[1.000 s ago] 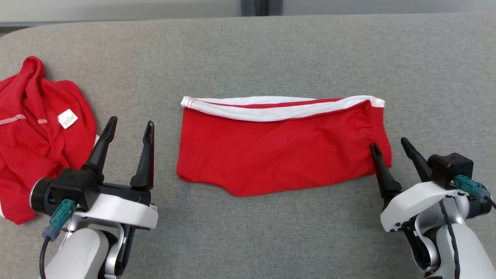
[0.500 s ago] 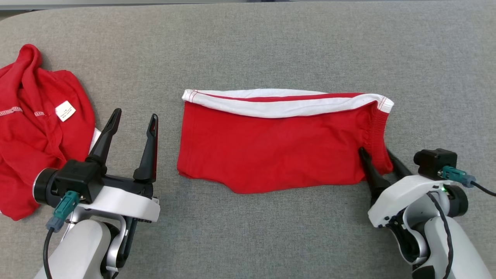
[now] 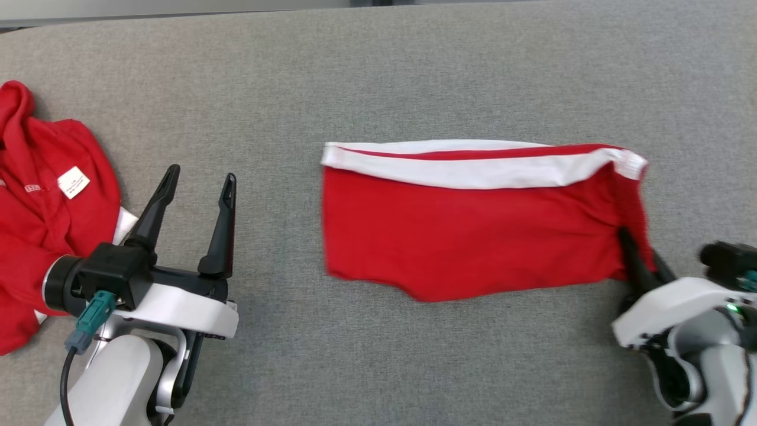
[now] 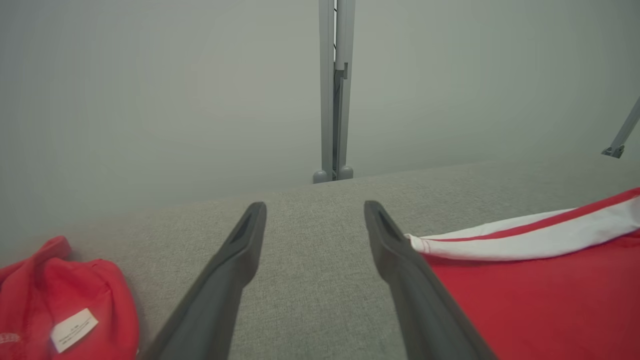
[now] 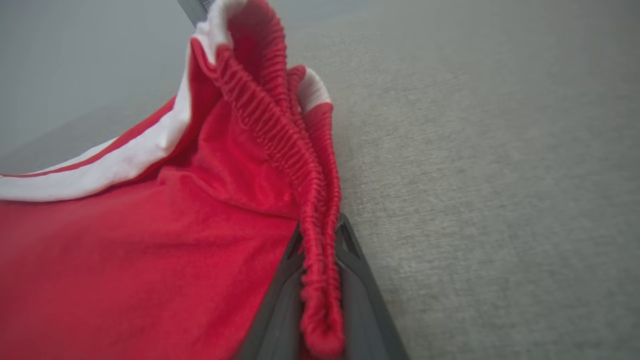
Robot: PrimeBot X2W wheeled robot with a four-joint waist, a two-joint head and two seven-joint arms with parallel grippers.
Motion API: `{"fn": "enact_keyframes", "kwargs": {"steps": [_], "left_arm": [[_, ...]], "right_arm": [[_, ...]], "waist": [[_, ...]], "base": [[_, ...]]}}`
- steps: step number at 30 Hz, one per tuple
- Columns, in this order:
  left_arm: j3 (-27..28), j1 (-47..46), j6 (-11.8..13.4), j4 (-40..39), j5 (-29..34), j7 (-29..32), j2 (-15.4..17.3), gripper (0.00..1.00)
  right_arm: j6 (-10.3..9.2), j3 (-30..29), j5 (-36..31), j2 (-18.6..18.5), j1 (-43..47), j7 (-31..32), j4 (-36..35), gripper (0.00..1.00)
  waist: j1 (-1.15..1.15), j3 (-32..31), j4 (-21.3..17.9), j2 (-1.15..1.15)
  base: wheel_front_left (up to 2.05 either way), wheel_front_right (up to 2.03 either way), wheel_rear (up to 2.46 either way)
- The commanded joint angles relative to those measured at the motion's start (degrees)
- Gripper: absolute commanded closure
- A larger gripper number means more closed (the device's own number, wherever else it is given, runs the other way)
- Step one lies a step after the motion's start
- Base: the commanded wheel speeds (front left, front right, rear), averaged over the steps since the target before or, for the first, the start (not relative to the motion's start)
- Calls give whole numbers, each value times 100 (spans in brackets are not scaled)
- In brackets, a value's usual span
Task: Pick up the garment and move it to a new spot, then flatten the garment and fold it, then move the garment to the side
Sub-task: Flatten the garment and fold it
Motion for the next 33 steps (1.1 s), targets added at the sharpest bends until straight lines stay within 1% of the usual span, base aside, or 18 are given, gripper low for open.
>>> {"fn": "enact_keyframes", "kwargs": {"steps": [1, 4, 6, 9, 13, 17, 20, 23, 27, 33], "left_arm": [[13, -40, 43, 12, 57, 8, 74, 0], [19, -43, 69, -13, 80, 28, 122, 0], [16, -54, 73, -29, 62, 59, 127, 0], [-2, -87, 84, -63, 77, 80, 135, 0], [-25, -119, 95, -104, 104, 111, 173, 0], [-69, -140, 87, -123, 123, 136, 178, 0], [-105, -156, 70, -136, 126, 158, 160, 0], [-165, -206, 37, -110, 122, 163, 106, 0], [-259, -272, -16, -51, 114, 144, 40, 0], [-375, -289, -94, 82, 84, 100, -105, 0]], "right_arm": [[-3, -202, -25, -134, 98, -46, 7, 100], [-2, -477, -22, -116, 127, 14, -9, 100], [-2, -519, 35, -96, 75, 58, -83, 100], [-1, -338, 213, -42, -17, 130, -327, 100], [0, 126, 305, 36, -84, 230, -973, 100], [0, 758, 445, 83, -95, 357, -1705, 100], [0, 1206, 366, 103, -236, 419, -2006, 100], [0, 1666, 313, 111, -363, 478, -1902, 100], [0, 2219, 362, 108, -601, 515, -1421, 100], [0, 2669, 618, 106, -879, 309, -539, 100]], "waist": [[0, -15, -41, 0], [0, -8, -119, 0], [0, -9, -161, 0], [0, -14, -215, 0], [0, -23, -255, 0], [0, -27, -250, 0], [0, -6, -223, 0], [0, 1, -151, 0], [0, 1, -4, 0], [0, -22, 221, 0]], "base": [[0, 0, 0], [0, 0, 0], [0, 0, 0], [0, 0, 0], [0, 0, 0], [0, 0, 0], [0, 0, 0], [0, 0, 0], [0, 0, 0], [0, 0, 0]]}}
